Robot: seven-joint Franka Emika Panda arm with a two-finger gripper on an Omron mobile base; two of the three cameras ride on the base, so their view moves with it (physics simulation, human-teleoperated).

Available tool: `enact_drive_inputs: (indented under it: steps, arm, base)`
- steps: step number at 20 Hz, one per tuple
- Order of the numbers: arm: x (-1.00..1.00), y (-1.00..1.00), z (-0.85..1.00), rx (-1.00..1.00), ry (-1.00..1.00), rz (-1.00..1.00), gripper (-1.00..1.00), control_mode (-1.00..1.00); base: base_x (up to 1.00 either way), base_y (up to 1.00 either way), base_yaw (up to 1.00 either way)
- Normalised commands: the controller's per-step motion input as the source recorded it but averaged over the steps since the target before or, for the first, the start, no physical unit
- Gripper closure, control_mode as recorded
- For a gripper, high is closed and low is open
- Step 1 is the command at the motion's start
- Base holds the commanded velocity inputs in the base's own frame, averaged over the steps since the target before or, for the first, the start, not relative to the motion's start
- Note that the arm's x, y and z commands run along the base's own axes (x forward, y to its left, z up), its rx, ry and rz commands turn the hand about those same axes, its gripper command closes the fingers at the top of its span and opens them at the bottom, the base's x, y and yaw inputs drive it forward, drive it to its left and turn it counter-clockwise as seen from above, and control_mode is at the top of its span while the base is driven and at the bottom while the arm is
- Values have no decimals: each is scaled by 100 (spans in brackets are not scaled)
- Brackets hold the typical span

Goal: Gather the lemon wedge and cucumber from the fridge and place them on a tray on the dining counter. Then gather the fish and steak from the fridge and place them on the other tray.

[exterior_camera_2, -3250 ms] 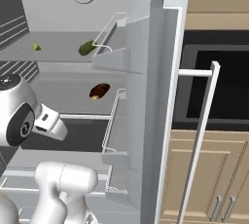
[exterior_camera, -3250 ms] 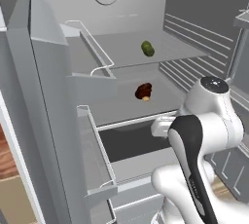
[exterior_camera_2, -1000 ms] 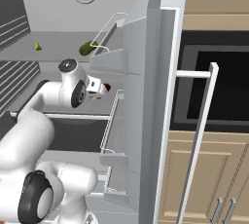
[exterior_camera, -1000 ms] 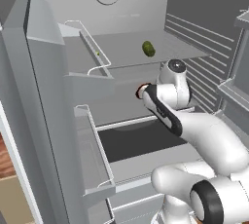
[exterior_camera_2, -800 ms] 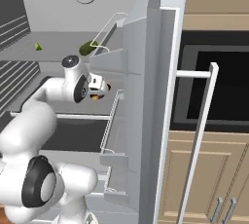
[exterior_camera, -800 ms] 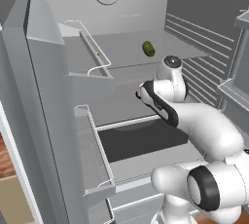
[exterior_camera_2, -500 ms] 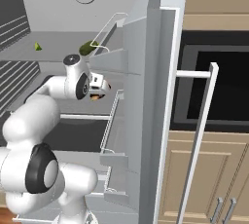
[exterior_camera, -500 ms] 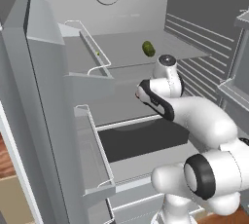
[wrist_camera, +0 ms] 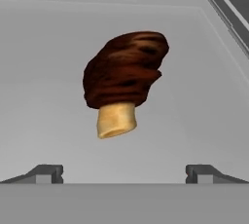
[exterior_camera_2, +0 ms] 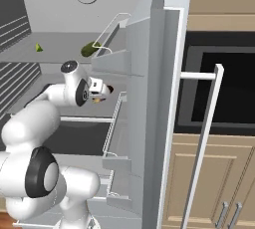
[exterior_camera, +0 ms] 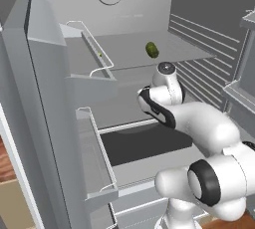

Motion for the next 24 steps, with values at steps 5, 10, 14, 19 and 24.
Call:
enact_drive_inputs:
  steps: [5, 10, 14, 19, 24]
  arm:
    - [10, 1, -1, 0, -3, 0, -100, -100]
    - [25, 0, 0, 0, 0, 1, -100, -100]
    - [29, 2, 0, 0, 0, 2, -100, -100]
    - [17, 6, -3, 0, 0, 1, -100, -100]
    - [1, 1, -11, -2, 0, 0, -100, -100]
  base:
    - [0, 0, 0]
    - [0, 0, 0]
    - [0, 0, 0]
    - [0, 0, 0]
    - [0, 0, 0]
